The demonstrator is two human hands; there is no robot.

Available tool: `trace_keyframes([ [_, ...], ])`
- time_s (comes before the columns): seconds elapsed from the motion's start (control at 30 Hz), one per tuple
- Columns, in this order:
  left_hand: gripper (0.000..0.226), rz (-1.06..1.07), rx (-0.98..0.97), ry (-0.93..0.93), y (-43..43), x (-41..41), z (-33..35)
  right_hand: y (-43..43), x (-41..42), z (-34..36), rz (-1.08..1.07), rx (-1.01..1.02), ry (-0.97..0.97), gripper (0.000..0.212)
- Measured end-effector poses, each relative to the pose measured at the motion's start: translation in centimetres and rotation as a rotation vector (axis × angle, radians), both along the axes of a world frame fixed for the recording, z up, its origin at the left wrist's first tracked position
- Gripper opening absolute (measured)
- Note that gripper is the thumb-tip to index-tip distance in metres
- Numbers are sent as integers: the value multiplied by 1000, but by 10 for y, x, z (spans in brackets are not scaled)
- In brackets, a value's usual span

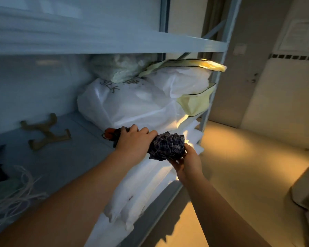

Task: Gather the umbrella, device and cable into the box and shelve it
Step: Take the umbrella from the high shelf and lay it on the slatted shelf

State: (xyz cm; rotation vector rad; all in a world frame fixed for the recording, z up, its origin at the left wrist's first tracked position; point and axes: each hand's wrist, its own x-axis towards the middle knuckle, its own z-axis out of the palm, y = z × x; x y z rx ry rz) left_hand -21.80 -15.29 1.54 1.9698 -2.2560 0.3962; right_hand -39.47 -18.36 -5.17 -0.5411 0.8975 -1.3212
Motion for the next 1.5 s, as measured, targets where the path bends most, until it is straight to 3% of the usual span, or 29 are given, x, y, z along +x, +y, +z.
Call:
trace_keyframes([
  [0.43, 51, -374, -25, -5, 15, -221, 3, 78, -211, 7, -389, 21, 25, 27],
  [1.07, 51, -823, 12, -5, 175, -568, 6, 301, -529, 2, -903, 61, -29, 28],
  [1.5, 51, -1283, 36, 16, 211, -774, -9, 388, -676, 1, -1385, 134, -48, 25],
])
